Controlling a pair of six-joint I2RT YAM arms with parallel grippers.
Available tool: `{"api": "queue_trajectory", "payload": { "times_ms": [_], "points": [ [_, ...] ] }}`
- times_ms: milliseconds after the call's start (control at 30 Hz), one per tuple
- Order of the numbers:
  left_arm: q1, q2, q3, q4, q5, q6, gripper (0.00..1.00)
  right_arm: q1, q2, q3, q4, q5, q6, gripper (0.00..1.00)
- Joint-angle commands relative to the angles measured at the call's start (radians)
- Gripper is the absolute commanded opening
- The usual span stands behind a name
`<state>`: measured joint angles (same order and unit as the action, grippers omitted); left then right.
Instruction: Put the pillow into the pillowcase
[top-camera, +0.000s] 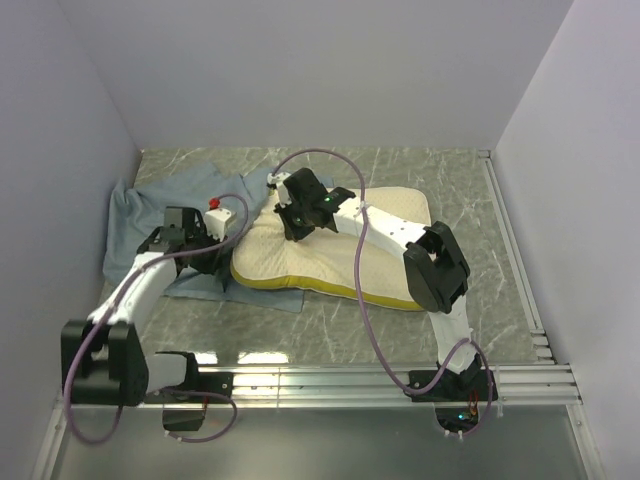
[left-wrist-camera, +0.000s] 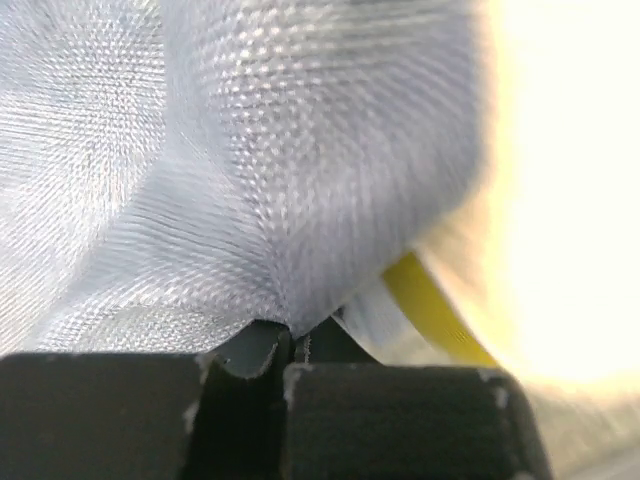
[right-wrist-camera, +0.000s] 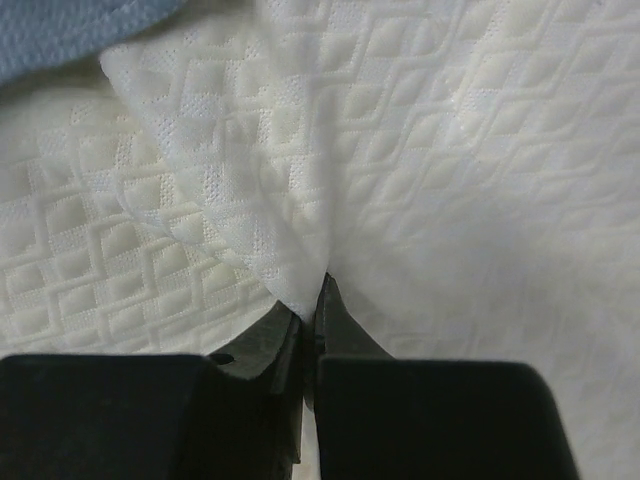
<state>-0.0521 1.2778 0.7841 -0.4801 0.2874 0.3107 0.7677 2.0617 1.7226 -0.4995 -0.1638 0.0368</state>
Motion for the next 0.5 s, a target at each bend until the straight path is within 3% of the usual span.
{"api": "queue_trajectory", "payload": {
  "times_ms": [0, 200, 300, 467],
  "points": [
    [0.003, -0.152, 0.058, -0.176, 0.143, 0.074, 0.0, -0.002, -0.009, 0.078, 0.062, 0.059, 0.129, 0.0],
    [0.005, -0.244, 0.122, -0.354, 0.239, 0.168, 0.0, -0.002, 0.029, 0.123, 0.044, 0.141, 0.224, 0.0],
    [0.005, -0.168, 0.179, -0.47, 0.295, 0.244, 0.0, -0.001, 0.038, 0.155, 0.047, 0.153, 0.282, 0.0],
    [0.001, -0.101, 0.228, -0.529, 0.403, 0.306, 0.0, 0.008, 0.057, 0.201, 0.042, 0.211, 0.348, 0.0]
  ]
}}
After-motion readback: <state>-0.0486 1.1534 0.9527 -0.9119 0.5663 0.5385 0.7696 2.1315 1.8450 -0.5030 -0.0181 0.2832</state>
